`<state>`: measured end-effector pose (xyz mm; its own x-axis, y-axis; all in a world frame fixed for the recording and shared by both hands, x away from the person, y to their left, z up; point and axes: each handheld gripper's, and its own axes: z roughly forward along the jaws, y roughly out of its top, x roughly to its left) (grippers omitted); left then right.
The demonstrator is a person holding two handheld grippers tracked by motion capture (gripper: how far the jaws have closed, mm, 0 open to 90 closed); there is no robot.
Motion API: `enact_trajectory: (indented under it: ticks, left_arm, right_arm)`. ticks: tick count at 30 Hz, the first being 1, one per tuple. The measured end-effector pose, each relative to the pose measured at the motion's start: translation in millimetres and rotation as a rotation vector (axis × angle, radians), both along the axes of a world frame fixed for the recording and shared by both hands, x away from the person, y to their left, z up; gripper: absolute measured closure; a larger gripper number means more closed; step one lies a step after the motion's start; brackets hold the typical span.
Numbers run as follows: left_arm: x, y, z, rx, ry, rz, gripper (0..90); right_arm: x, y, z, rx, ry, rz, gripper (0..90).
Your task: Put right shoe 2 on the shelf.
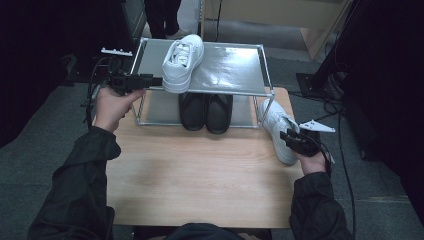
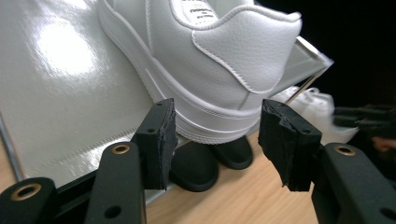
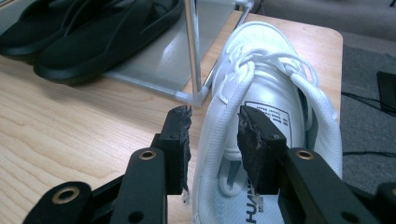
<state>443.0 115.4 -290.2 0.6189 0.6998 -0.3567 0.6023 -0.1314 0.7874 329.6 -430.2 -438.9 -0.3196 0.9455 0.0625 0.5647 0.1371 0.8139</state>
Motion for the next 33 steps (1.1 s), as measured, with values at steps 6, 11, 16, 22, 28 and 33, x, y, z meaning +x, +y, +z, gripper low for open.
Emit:
enact_trajectory:
  ticks: [6,11,16,22,28,33]
  left_arm:
    - [-6.9,3.3,-6.5,0.06,-0.017,0.011,45.4]
    - [-12.1,4.1,-12.7,0.082,-0.031,0.011,45.1]
    - [-17.2,3.7,-15.5,0.095,-0.043,-0.006,45.2]
    - [-18.2,3.1,-18.6,0.097,-0.047,-0.016,45.4]
    - [-19.7,1.6,-18.2,0.087,-0.057,-0.017,45.7]
    - [-18.4,0.0,-20.6,0.078,-0.051,-0.025,45.7]
  right_arm:
    - [10.2,3.4,-7.4,-0.026,0.075,-0.015,67.6]
    - [14.0,8.3,-6.2,-0.086,0.123,-0.01,74.1]
    - [16.4,6.5,-3.1,-0.02,0.161,-0.026,83.1]
    - [5.3,3.7,2.4,-0.006,0.166,-0.053,85.5]
    - [-21.3,3.6,16.2,0.036,0.134,-0.069,85.7]
    - [-46.5,7.6,19.9,0.04,0.13,-0.074,86.0]
